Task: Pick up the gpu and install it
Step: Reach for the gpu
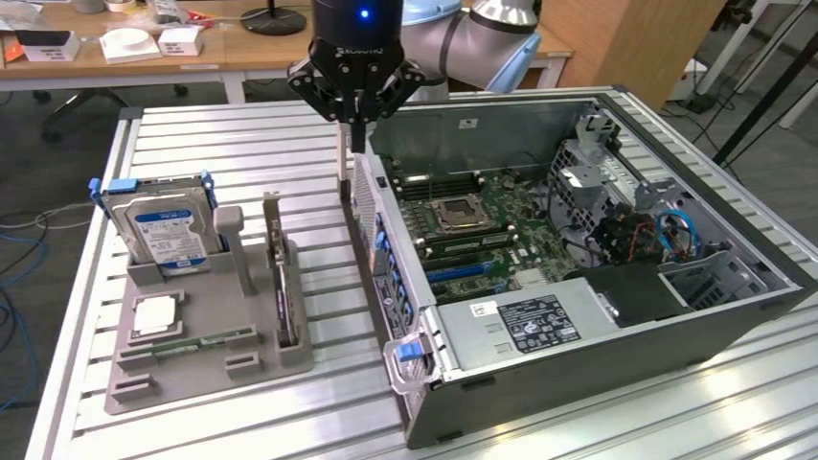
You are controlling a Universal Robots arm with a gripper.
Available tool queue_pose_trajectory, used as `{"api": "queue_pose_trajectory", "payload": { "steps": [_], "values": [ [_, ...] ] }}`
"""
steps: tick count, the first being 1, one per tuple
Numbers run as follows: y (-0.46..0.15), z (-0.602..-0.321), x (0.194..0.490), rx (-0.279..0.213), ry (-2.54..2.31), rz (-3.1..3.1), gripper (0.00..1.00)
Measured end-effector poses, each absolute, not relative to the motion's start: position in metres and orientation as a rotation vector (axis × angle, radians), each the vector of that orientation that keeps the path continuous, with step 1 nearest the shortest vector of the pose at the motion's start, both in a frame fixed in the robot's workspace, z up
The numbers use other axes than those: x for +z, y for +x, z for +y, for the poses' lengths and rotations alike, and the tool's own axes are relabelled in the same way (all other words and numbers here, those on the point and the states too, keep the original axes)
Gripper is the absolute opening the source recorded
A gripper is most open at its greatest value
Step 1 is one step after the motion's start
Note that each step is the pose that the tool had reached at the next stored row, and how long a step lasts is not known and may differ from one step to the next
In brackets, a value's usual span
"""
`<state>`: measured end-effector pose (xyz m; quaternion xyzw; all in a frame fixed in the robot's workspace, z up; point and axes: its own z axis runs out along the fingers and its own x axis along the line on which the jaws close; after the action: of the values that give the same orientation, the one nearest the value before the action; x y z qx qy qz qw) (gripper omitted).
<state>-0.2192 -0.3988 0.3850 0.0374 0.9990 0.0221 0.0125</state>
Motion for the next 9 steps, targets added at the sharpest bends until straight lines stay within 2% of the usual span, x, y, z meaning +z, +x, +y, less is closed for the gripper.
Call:
{"api": "queue_pose_trajectory", "payload": {
  "steps": [9],
  "values": [
    [-0.2223,-0.3988,0.3842,0.069,0.117,3.114,0.11]
  ]
}}
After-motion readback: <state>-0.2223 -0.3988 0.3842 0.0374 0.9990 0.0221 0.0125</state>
